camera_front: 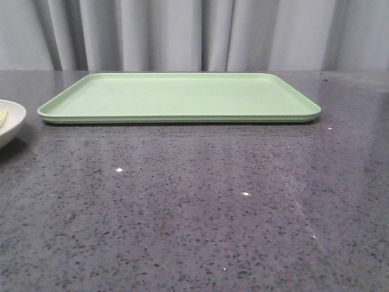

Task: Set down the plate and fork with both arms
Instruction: 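Move the left gripper to the cream plate's rim and grip it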

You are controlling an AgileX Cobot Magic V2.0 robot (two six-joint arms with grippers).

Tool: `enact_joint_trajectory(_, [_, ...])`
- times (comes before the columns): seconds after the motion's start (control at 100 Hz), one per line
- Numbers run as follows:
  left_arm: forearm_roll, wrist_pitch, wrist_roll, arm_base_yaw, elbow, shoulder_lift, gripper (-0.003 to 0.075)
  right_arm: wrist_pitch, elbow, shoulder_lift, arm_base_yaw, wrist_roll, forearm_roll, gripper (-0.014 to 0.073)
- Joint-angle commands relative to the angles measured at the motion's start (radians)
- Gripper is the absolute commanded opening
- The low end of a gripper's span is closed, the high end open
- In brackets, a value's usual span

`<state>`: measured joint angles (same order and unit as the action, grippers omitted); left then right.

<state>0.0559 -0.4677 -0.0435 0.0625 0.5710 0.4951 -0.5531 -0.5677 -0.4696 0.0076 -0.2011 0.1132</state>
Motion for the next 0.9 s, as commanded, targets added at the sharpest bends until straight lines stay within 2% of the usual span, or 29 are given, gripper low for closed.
enact_joint_trajectory(0.0, [0.008,0.086,-0.005,0.000,0.043,0.026,0.0001,0.046,-0.047,-0.038,0.000,0.003,0.010,0.0023])
enact_joint_trajectory(0.13, [0.002,0.116,-0.005,0.000,0.043,0.028,0.0116,0.026,-0.056,-0.056,0.000,0.003,0.010,0.0181])
enact_joint_trajectory(0.26, [0.003,0.130,-0.005,0.000,0.043,0.028,0.0307,0.024,-0.058,-0.056,0.000,0.003,0.010,0.0341])
enact_joint_trajectory(0.31, [0.003,0.130,-0.005,0.000,0.043,0.028,0.0377,0.026,-0.058,-0.056,0.000,0.003,0.010,0.0386])
enact_joint_trajectory(0.38, [0.003,0.130,-0.005,0.000,0.043,0.028,0.0424,0.035,-0.058,-0.056,0.000,0.003,0.010,0.0422])
enact_joint_trajectory(0.64, [0.020,0.173,-0.005,0.000,0.043,0.030,0.0417,0.071,-0.058,-0.056,0.000,0.003,-0.004,0.0424])
enact_joint_trajectory(0.76, [-0.046,0.177,-0.005,0.002,0.043,0.032,0.0417,0.070,-0.058,-0.065,0.000,0.003,-0.007,0.0424])
enact_joint_trajectory(0.89, [-0.056,0.119,-0.009,0.004,0.061,0.045,0.0417,0.069,-0.058,-0.065,0.000,0.003,-0.007,0.0424])
